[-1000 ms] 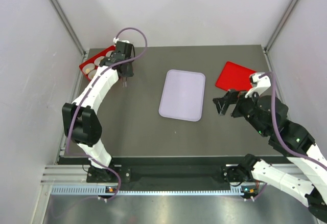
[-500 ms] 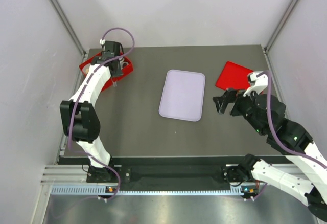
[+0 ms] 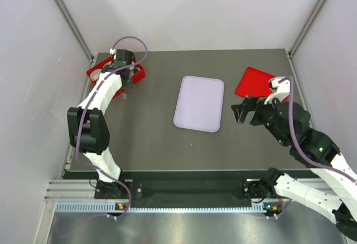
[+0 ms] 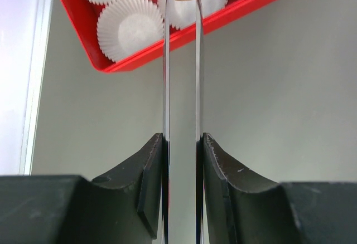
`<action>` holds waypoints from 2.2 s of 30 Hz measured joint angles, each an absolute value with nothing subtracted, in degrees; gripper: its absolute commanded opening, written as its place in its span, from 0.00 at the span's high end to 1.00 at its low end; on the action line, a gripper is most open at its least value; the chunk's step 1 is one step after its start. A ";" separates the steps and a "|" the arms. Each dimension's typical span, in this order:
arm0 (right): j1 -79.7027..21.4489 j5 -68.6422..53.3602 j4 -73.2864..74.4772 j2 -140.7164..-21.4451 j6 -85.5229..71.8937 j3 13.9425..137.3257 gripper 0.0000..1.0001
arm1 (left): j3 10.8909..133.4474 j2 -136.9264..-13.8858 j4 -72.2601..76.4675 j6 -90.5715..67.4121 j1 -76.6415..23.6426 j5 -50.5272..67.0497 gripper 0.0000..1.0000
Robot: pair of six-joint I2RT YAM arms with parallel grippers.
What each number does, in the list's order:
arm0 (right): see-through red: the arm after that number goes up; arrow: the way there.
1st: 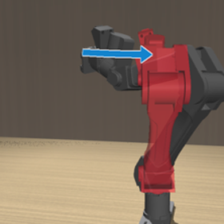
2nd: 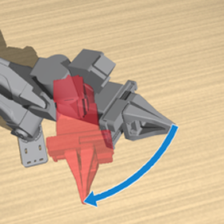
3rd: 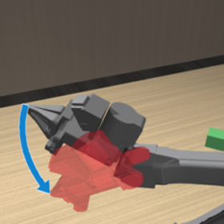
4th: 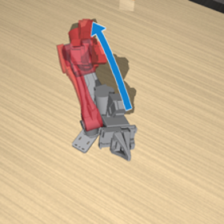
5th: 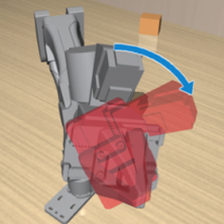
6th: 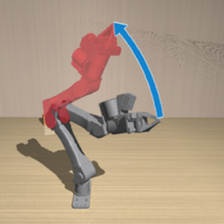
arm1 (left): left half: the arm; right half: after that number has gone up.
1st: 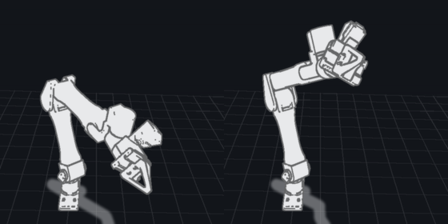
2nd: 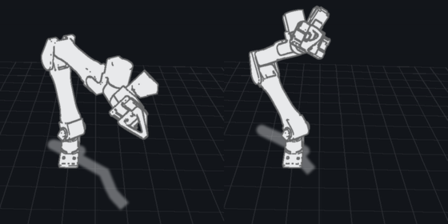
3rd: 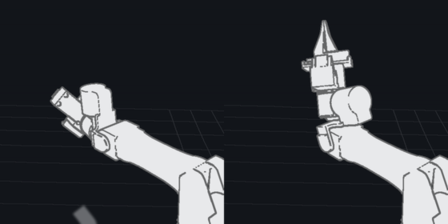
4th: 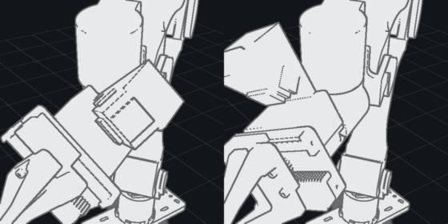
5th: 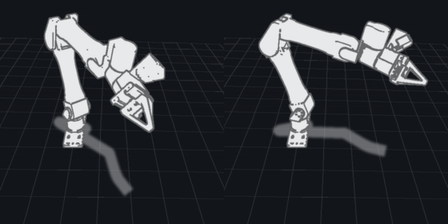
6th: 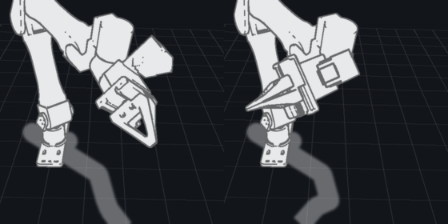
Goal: Pack the chocolate
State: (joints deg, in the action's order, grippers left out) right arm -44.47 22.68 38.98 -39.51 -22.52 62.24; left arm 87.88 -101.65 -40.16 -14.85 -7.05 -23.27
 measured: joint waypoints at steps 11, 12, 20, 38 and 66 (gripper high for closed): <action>-44.47 22.68 38.96 -39.51 -22.52 62.24 0.00 | 86.02 -101.67 -39.51 -14.85 -6.98 -23.31 0.67; -44.47 22.68 38.96 -39.51 -22.52 62.24 0.00 | 86.02 -101.67 -39.48 -14.85 -6.98 -23.35 0.66; -44.47 22.68 38.96 -39.55 -22.55 62.22 0.00 | 86.02 -101.69 -39.46 -14.81 -6.98 -23.62 0.62; -44.47 22.65 38.89 -39.55 -22.57 62.22 0.00 | 86.78 -101.93 -40.71 -14.81 -6.98 -23.46 0.58; -44.47 21.74 38.96 -38.79 -23.62 62.22 0.00 | 84.51 -93.82 -37.04 -13.39 -16.95 -12.53 0.55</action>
State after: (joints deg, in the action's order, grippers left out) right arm -44.47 21.74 38.96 -38.79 -23.62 62.22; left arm 84.51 -93.82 -37.04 -13.39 -16.95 -12.53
